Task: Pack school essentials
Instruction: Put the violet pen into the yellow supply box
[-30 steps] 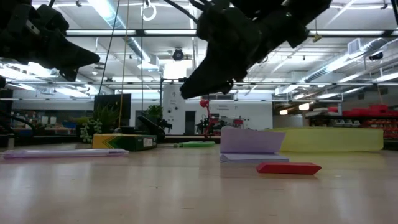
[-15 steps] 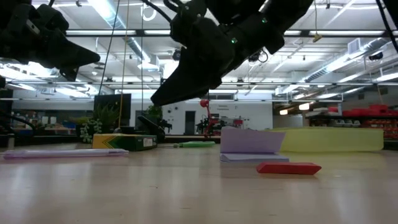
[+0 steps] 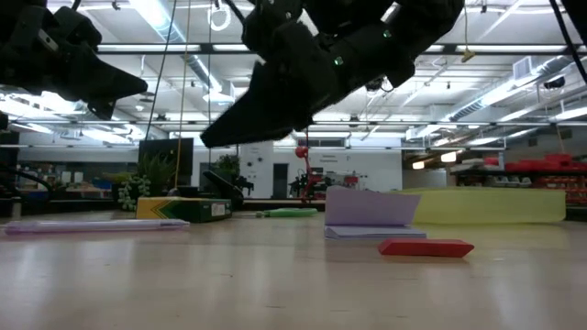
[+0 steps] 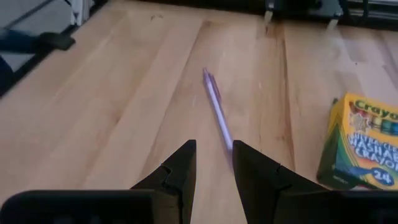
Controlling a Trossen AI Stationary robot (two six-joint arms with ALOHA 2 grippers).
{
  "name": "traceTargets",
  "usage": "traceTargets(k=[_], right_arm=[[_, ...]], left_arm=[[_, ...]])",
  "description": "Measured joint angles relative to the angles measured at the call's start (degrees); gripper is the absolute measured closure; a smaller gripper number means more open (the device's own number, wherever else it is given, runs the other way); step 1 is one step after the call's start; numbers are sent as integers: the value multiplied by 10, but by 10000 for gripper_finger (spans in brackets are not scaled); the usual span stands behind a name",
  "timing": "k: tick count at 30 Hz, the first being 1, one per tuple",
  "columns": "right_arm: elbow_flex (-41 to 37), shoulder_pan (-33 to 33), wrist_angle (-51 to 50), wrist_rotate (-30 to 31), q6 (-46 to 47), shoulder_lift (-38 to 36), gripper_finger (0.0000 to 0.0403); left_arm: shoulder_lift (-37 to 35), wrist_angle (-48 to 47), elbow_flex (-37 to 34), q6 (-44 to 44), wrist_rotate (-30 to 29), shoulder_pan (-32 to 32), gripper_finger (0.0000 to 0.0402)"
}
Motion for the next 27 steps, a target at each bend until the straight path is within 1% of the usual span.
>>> traceTargets(k=[8,17,27], right_arm=[[0,-1,12,19,1,10,280],[0,-2,29,19,-2,10,264],[0,-2,27,19,-5,9,261]], left_arm=[[0,5,0,0,0,0,376],[0,7,0,0,0,0,366],[0,8,0,0,0,0,375]])
